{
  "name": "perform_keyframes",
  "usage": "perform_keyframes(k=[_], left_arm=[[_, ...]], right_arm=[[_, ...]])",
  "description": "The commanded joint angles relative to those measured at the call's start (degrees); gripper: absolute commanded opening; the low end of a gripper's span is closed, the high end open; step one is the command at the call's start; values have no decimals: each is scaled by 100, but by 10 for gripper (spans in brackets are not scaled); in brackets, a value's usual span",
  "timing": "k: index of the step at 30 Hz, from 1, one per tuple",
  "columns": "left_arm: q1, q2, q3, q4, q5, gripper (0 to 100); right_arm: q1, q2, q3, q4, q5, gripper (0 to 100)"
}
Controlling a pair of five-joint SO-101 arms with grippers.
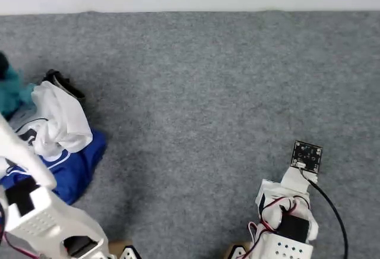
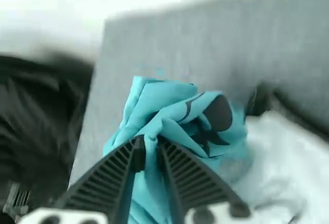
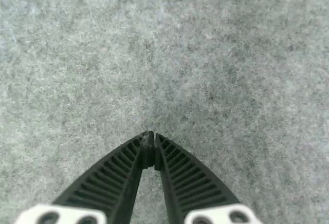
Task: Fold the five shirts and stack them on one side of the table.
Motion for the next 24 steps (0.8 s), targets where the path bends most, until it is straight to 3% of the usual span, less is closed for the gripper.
perform_keyframes(k=[1, 8, 14, 17, 24], left_arm=[[712, -589, -646, 35, 554, 5], [2611, -1125, -875, 62, 782, 5], [4088, -1073, -796, 853, 782, 5], [4510, -844, -488, 1301, 782, 5], [4800, -730, 1631, 1301, 756, 31]], right_arm=[[40, -40, 79, 22, -26, 9], [40, -40, 79, 22, -26, 9], [40, -40, 79, 22, -26, 9], [40, -40, 79, 22, -26, 9], [40, -40, 79, 22, -26, 9]])
